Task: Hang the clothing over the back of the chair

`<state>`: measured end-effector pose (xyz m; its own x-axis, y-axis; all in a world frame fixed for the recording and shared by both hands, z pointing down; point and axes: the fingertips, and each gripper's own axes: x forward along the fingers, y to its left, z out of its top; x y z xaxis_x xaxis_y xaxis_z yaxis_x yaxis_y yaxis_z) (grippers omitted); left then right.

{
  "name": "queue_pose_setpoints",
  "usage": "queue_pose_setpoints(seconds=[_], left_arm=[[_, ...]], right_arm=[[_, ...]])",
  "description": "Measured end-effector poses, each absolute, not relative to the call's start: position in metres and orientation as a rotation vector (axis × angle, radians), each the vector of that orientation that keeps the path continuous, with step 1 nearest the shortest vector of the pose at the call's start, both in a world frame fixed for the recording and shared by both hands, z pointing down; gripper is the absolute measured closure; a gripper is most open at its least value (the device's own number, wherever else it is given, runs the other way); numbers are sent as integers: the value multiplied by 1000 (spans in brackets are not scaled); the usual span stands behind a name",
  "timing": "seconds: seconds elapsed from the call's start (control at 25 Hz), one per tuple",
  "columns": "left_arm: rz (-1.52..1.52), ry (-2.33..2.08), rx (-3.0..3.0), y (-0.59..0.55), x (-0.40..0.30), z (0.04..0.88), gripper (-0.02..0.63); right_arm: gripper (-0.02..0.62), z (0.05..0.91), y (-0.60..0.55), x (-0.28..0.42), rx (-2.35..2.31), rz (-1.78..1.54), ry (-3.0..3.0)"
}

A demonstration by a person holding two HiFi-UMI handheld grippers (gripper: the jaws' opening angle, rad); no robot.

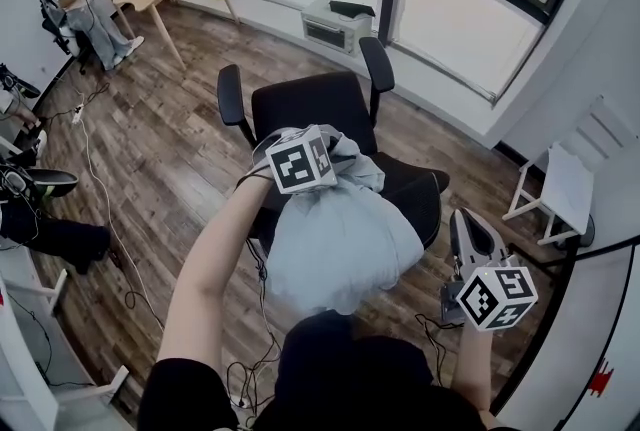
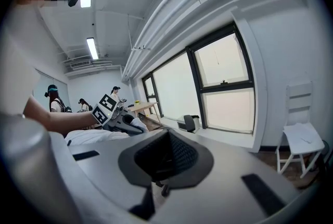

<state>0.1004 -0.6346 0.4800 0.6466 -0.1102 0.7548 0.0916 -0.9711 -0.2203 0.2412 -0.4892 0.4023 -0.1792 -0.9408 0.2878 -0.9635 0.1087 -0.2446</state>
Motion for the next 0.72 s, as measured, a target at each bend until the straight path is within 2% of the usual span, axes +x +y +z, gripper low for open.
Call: queue_pose_setpoints(seconds=[0.16, 0.28, 0.32, 0.48, 0.72], left_arm=[[-1221, 33, -2690, -630, 98, 478, 573], [-1207, 39, -2739, -623, 97, 475, 411], [-1202, 45, -2749, -621, 96, 473, 394], [-1195, 77, -2795, -619, 94, 467, 351], [-1340, 48, -2782, -613, 73, 459, 342]], right_arm=[[594, 403, -483, 239, 1971, 585, -2300], [594, 405, -478, 239, 1973, 583, -2299], [594, 405, -477, 238, 1974, 582, -2299], [594, 403, -471, 238, 1967, 578, -2303], [594, 400, -461, 240, 1960, 575, -2316]])
